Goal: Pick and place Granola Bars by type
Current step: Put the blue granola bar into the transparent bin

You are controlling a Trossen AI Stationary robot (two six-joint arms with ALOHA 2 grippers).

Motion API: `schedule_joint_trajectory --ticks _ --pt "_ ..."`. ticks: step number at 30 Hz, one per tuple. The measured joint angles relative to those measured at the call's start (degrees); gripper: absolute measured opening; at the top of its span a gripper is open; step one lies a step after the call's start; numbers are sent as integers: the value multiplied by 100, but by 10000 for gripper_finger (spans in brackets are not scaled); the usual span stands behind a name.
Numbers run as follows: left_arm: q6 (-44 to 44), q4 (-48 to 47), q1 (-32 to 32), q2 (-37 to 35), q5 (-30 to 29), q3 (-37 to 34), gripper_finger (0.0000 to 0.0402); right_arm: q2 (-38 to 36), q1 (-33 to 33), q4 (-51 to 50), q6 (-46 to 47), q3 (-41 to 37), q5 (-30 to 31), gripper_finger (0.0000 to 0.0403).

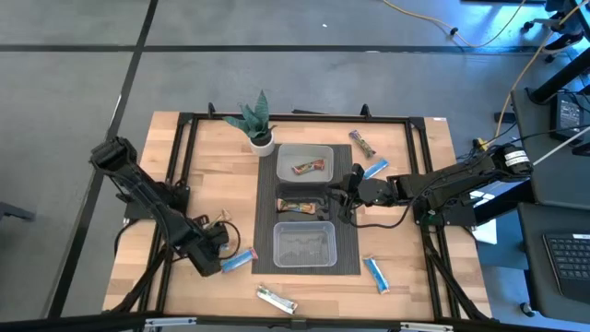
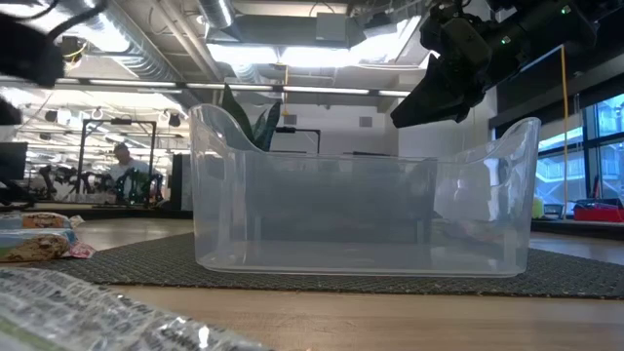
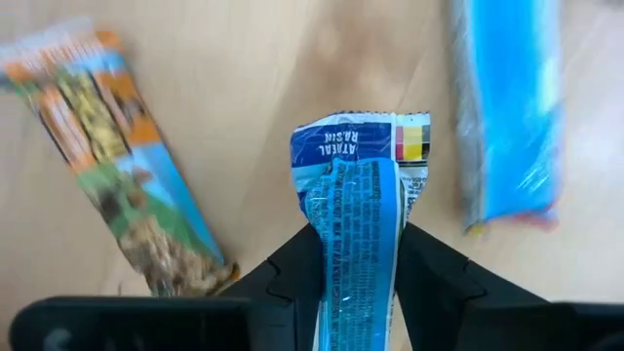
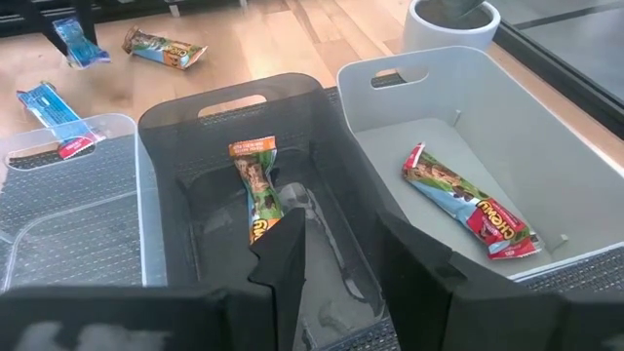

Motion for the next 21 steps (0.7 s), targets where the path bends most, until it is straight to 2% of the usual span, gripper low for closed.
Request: schedule_joint_trajectory --ticks 5,13,18,21 --pt "739 611 477 -615 -687 3 104 0 -2 2 -20 0 0 127" --pt "3778 2925 1359 -1391 -1111 13 104 0 -2 4 -4 0 -134 127" --pt "5197 4242 1872 -1343 -859 19 104 0 -3 4 -76 0 -834 127" --pt "5533 4575 2172 -1205 -563 29 104 0 -1 10 -367 0 -1223 127"
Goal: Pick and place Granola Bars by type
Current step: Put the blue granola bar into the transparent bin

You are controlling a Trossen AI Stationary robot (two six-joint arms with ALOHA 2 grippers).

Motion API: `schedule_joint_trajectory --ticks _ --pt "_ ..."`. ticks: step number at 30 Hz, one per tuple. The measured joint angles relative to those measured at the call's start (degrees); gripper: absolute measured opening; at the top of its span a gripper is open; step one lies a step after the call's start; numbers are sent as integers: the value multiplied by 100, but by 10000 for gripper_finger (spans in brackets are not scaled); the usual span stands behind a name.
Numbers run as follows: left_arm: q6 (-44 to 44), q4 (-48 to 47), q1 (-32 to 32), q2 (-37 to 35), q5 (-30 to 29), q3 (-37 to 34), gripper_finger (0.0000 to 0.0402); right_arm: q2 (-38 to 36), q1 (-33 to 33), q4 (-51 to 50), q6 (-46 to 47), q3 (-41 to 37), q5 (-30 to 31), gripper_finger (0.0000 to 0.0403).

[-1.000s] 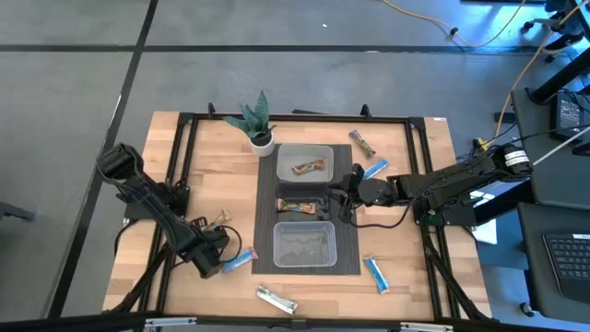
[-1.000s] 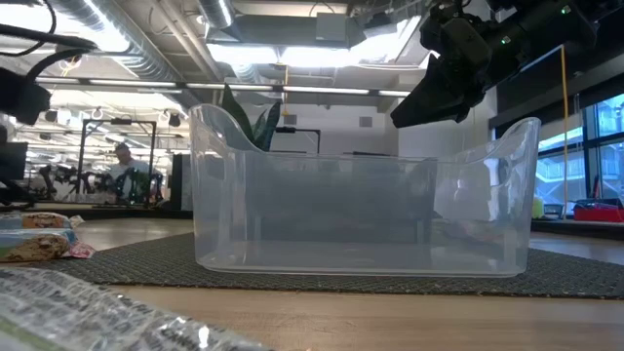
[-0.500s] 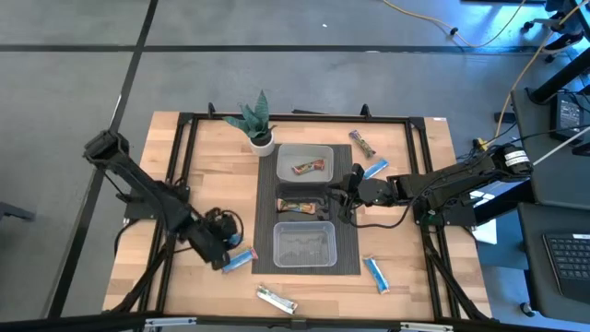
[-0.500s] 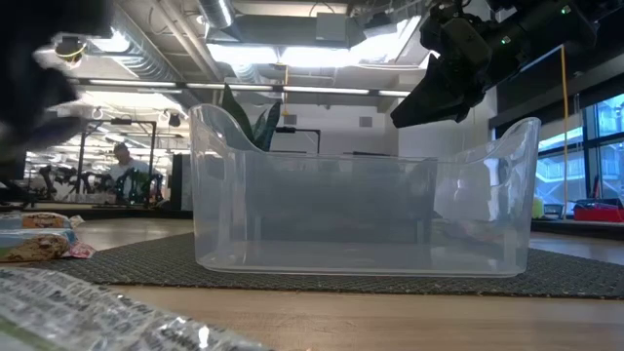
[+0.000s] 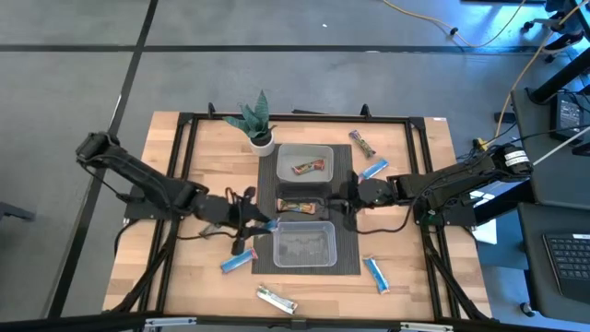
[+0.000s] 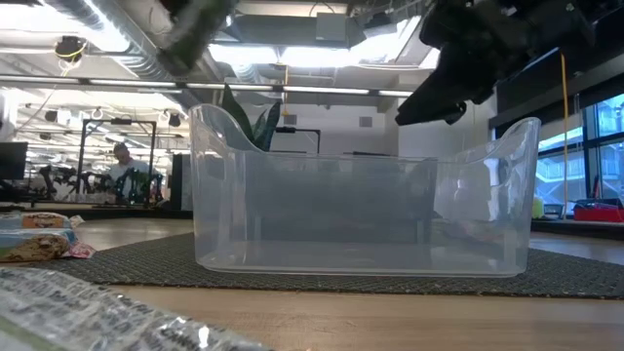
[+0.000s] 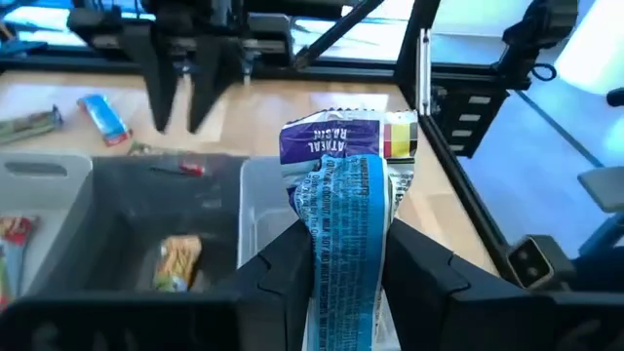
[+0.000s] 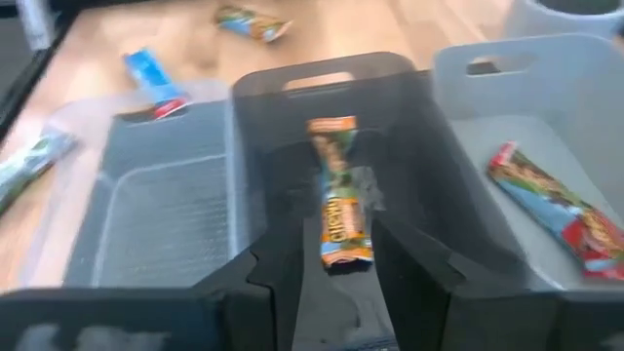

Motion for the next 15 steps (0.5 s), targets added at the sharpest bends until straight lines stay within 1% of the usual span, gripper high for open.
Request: schedule_joint_trajectory --ticks 2,5,10,12,15 --pt "60 -59 212 158 163 133 104 0 -2 5 -138 0 -126 127" --pt "79 -402 472 506 356 475 104 0 -28 -5 -165 8 -132 127" --pt "301 -1060 749 1216 661 1191 104 -59 -179 -156 339 184 -128 127" --pt "325 -1162 788 1496 757 1431 104 -66 -225 -398 501 332 -102 126" --pt "327 -1195 816 1890 986 1707 104 -66 -266 -939 904 575 153 126"
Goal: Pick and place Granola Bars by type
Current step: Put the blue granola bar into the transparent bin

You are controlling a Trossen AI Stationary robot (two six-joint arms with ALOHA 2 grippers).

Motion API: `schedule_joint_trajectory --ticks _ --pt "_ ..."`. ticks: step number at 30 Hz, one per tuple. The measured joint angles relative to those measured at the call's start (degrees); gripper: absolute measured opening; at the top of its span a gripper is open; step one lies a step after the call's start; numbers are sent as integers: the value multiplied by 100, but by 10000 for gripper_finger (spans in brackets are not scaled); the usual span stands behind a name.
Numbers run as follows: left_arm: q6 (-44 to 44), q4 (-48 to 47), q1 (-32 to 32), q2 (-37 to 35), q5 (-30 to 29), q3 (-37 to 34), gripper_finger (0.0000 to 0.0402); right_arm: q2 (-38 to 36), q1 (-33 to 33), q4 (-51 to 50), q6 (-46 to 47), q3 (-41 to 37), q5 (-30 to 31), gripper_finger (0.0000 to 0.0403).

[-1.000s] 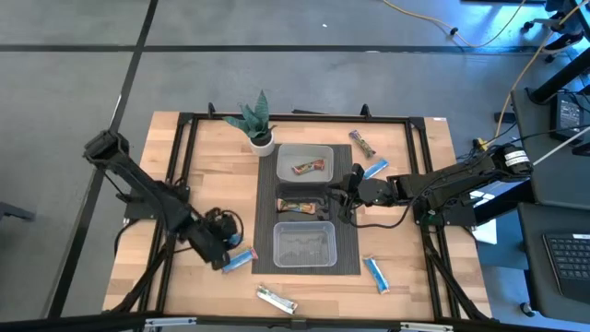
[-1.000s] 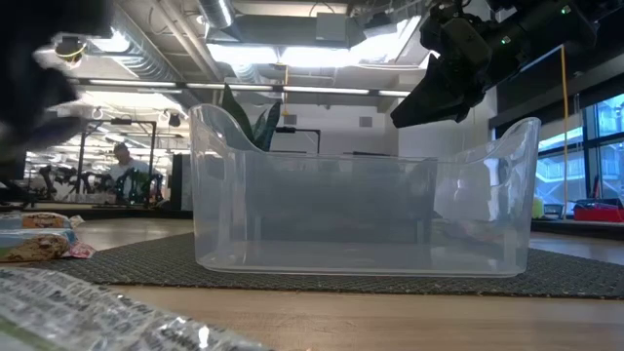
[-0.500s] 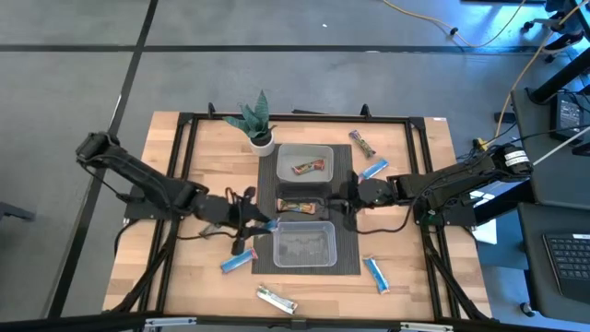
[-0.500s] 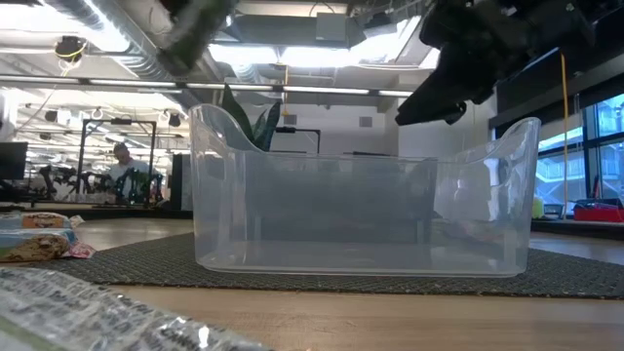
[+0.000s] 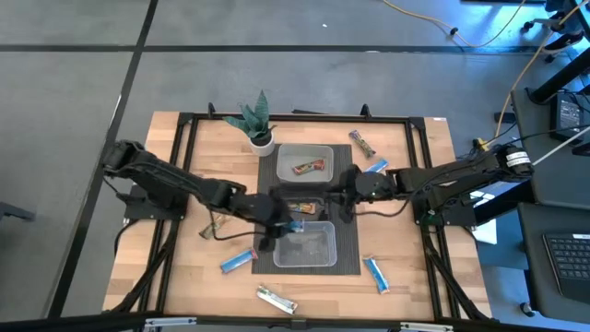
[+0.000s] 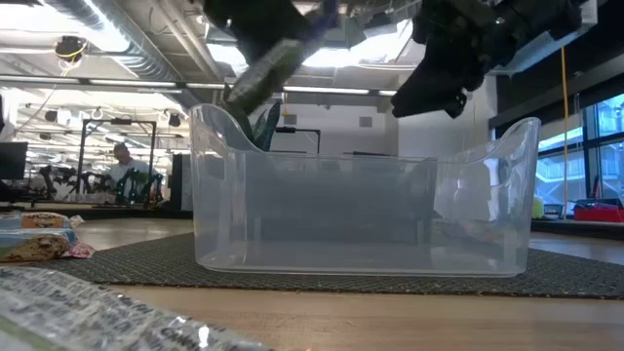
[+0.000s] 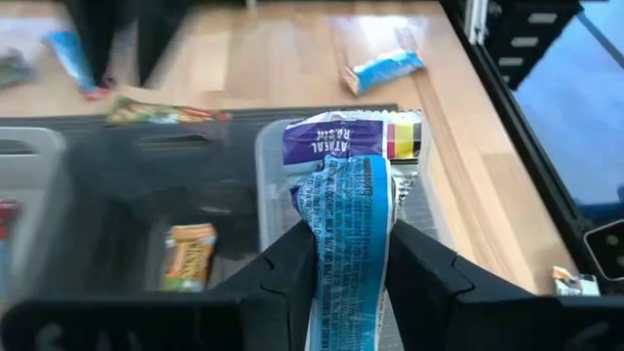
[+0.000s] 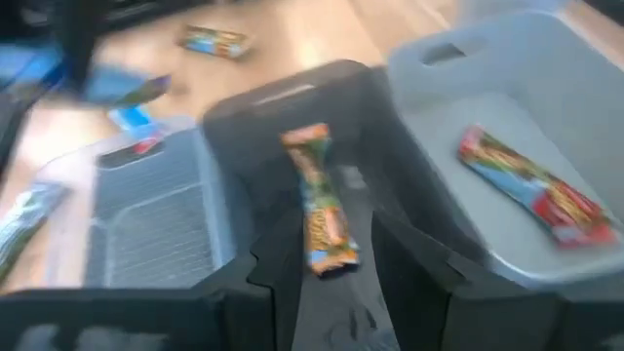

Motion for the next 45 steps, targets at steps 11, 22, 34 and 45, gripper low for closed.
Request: schedule_joint_trajectory --ticks 11,22,34,45 --pt "151 241 7 993 279 319 104 2 -39 -2609 1872 653 366 126" --pt "151 514 7 1346 277 328 104 28 -13 -3011 2593 625 364 126" --pt "151 750 7 1480 252 326 104 28 -15 -2985 1985 622 270 126" --pt "266 773 -69 1480 267 326 119 28 -13 -2972 2619 619 -327 126"
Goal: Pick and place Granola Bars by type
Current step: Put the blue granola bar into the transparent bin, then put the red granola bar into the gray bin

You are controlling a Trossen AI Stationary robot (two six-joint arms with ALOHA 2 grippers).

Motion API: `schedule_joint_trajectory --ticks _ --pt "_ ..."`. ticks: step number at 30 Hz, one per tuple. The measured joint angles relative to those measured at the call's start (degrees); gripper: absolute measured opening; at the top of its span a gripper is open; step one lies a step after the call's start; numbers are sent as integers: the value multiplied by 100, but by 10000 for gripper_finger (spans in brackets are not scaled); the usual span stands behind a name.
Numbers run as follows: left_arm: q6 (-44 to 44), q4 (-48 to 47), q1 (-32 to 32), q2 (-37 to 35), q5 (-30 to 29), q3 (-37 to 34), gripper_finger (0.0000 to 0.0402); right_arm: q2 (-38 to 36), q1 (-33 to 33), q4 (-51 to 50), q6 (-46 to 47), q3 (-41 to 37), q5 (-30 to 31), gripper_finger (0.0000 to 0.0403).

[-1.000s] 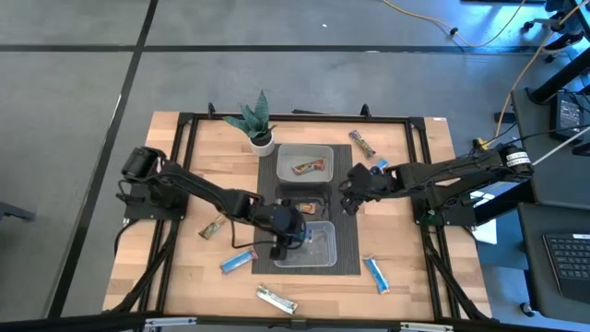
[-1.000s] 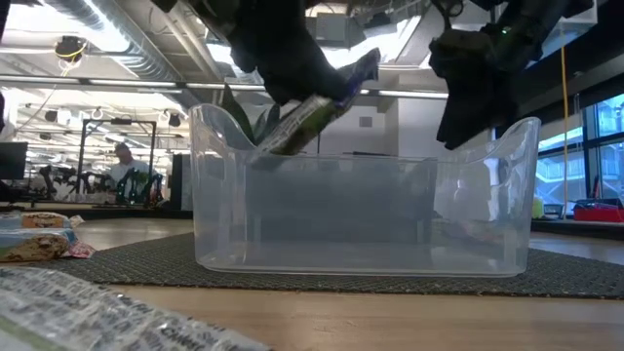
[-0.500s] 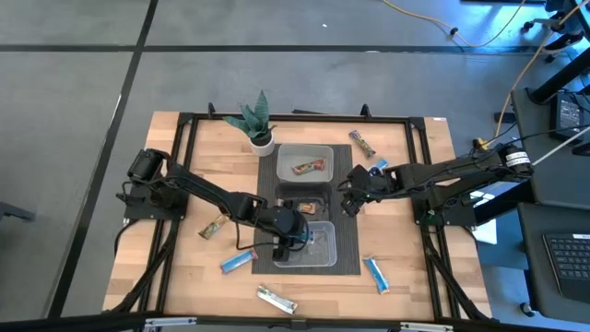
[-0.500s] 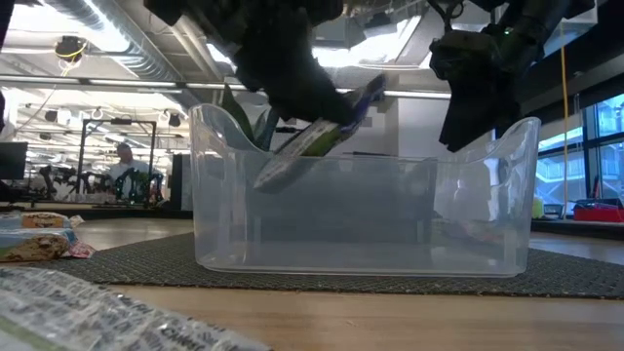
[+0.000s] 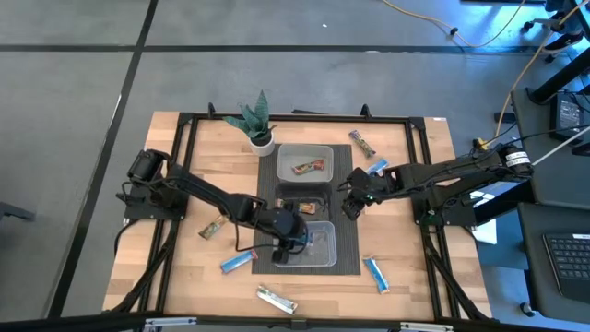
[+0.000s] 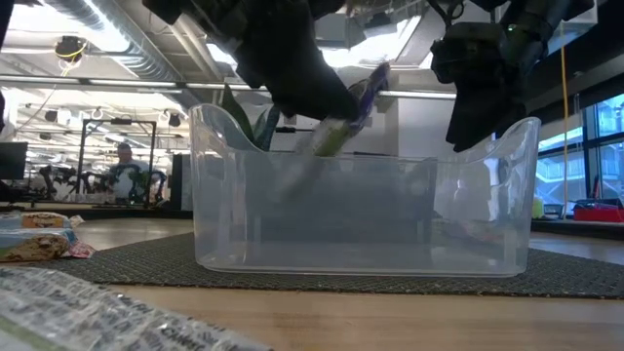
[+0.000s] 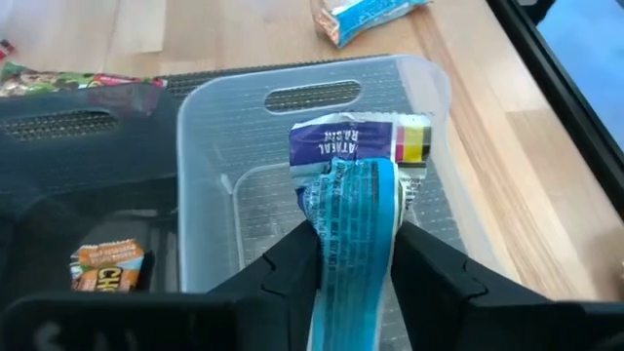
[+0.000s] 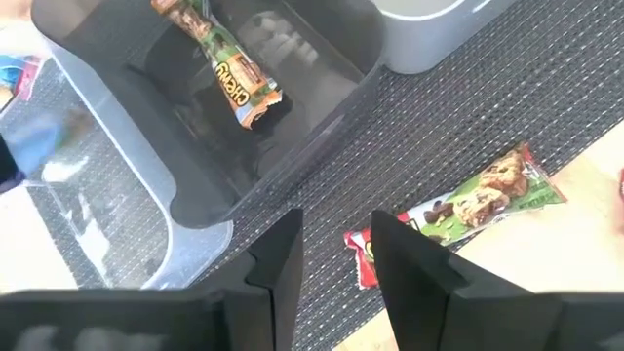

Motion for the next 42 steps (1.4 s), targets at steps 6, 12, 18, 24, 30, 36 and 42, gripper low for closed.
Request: schedule_joint_trajectory --ticks 6,12,18,24,30,36,42 --pt "295 1 -62 0 -168 0 169 0 -2 0 10 0 2 126" --pt "433 -381 -38 -503 -226 -15 196 0 -2 7 11 -1 2 142" --pt "767 -469 -89 -1574 -774 -284 196 0 0 -79 543 0 324 206" --pt "783 1150 -88 -2771 -1297 -1779 192 140 2 -352 1131 -2 381 264" --pt "769 2956 -49 -3531 -1303 -3145 195 644 -4 -525 1925 -2 942 275" --pt "653 3312 -67 -3903 -1253 -3668 193 1249 -4 -558 2455 -2 954 275" --pt "718 3315 -93 -3934 -1254 -3764 193 1932 -20 -495 2692 -2 1167 275"
